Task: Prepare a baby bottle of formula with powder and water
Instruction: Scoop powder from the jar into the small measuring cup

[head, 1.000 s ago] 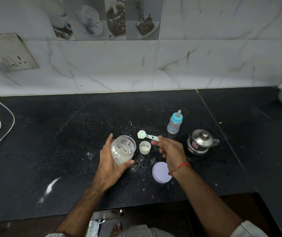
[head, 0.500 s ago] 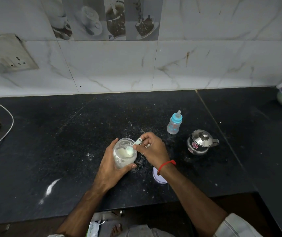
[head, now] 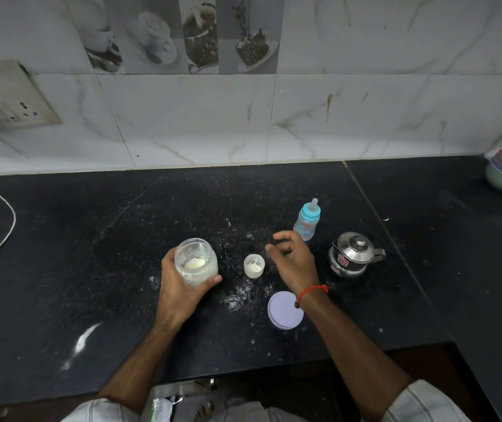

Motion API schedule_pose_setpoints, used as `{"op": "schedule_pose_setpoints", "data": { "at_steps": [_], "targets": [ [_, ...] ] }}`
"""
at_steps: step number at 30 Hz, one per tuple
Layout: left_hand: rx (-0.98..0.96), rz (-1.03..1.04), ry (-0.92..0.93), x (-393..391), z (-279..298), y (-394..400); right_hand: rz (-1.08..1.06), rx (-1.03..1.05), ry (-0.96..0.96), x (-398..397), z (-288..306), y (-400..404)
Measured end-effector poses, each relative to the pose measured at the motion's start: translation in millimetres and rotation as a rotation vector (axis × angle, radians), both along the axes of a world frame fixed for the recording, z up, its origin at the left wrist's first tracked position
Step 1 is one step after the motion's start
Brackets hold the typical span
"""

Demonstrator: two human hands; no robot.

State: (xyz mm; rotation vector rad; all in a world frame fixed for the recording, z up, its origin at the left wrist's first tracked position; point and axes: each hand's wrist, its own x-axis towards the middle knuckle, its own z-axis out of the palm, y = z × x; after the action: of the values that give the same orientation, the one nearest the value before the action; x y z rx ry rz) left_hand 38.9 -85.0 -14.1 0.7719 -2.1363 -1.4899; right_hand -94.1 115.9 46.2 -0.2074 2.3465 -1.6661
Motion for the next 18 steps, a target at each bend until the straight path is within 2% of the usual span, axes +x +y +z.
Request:
{"op": "schedule_pose_setpoints", "data": {
  "at_steps": [5,12,15,18],
  "targets": [
    [0.032,-0.018,-0.031,2,-17,-4,-0.128,0.109,0.081,-22,-10,13],
    [0.059,-0.027,-0.058,10,-16,-3,-0.262,0.150,0.178,-60,-20,5],
    [-0.026,-0.006,-0.039,16,-13,2,-0.283,0.130,0.200,-76,-22,-3],
    [-0.225,0.028,-0.009,17,-5,6,-0.268,0.173,0.211,-93,-22,-7]
  ]
}}
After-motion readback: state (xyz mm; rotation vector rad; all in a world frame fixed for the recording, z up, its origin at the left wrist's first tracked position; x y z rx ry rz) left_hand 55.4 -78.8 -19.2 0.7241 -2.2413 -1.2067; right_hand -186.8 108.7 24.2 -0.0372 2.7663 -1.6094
